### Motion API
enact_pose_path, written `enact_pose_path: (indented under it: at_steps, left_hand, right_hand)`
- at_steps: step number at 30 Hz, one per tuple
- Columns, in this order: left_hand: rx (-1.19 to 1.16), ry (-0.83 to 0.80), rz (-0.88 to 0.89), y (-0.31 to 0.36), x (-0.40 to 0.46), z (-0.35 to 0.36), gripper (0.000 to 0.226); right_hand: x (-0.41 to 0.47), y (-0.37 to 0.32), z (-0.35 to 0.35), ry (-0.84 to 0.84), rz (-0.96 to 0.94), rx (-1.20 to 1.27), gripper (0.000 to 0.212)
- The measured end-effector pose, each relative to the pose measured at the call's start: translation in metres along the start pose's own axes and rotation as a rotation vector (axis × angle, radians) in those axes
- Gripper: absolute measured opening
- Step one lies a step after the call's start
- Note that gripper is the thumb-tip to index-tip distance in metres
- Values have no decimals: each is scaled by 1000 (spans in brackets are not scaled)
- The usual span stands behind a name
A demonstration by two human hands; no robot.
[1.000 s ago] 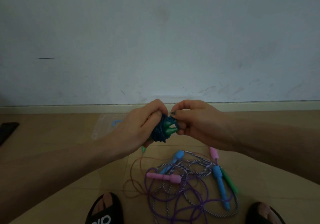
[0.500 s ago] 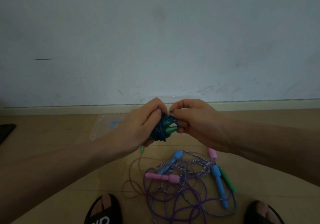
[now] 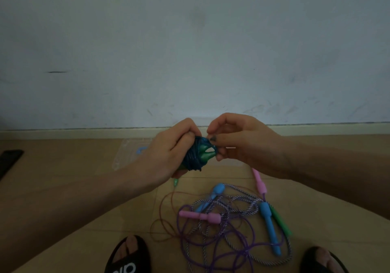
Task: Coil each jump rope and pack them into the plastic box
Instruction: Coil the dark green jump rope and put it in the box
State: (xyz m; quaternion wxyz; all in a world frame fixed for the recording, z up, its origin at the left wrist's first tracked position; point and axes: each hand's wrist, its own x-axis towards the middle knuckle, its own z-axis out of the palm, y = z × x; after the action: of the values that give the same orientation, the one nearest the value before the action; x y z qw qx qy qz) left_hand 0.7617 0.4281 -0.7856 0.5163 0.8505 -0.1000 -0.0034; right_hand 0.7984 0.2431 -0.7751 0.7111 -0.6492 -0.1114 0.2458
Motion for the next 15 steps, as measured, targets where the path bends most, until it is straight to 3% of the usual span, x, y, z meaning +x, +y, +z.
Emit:
enact_pose_path:
  at_steps: [15]
  left_hand:
    - [-145, -73, -32, 4, 3, 1, 20]
  right_hand:
    - [2, -1, -4, 31, 12, 80, 15]
